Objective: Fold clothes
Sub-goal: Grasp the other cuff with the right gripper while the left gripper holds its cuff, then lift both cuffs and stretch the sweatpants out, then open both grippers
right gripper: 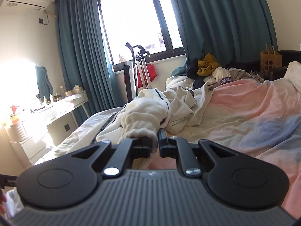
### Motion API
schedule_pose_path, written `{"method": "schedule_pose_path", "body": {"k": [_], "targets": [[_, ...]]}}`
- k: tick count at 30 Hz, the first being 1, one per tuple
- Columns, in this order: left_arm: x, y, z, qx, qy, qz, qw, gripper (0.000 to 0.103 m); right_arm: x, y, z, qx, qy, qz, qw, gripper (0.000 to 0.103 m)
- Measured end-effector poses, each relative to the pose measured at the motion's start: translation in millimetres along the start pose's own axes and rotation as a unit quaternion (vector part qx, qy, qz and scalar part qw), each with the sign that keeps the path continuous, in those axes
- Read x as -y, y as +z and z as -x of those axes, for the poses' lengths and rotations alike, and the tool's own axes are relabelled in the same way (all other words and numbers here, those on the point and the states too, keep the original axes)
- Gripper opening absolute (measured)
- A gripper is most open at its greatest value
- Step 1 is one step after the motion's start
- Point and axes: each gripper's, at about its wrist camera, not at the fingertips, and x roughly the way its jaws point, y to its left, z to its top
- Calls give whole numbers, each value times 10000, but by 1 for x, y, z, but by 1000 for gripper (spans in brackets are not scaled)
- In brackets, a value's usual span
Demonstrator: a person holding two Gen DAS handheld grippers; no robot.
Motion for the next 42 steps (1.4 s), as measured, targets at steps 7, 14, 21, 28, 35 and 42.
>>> {"method": "schedule_pose_path", "body": {"k": [7,14,21,28,35,42], "targets": [[58,-18,-11,2,428,-1892,9810,63,18,-1,-6,-295,62,-491,9983,12],[86,-31,-48,-20,930,-3257,9409,57,32,-8,-19,-638,-61,-815,9946,12],[110,-37,-75,408,1128,-4076,9053,54,51,-19,-34,-929,-104,-1237,9879,12],[121,1,-82,1358,785,-3303,9307,42,52,-31,-39,-974,-249,-1070,9892,12],[39,91,-63,1587,363,-621,9847,8,38,-34,-34,-978,59,-1024,9899,12],[-60,179,-39,1842,4,913,9786,8,-31,-19,-15,-842,1014,-1001,9862,12]]}}
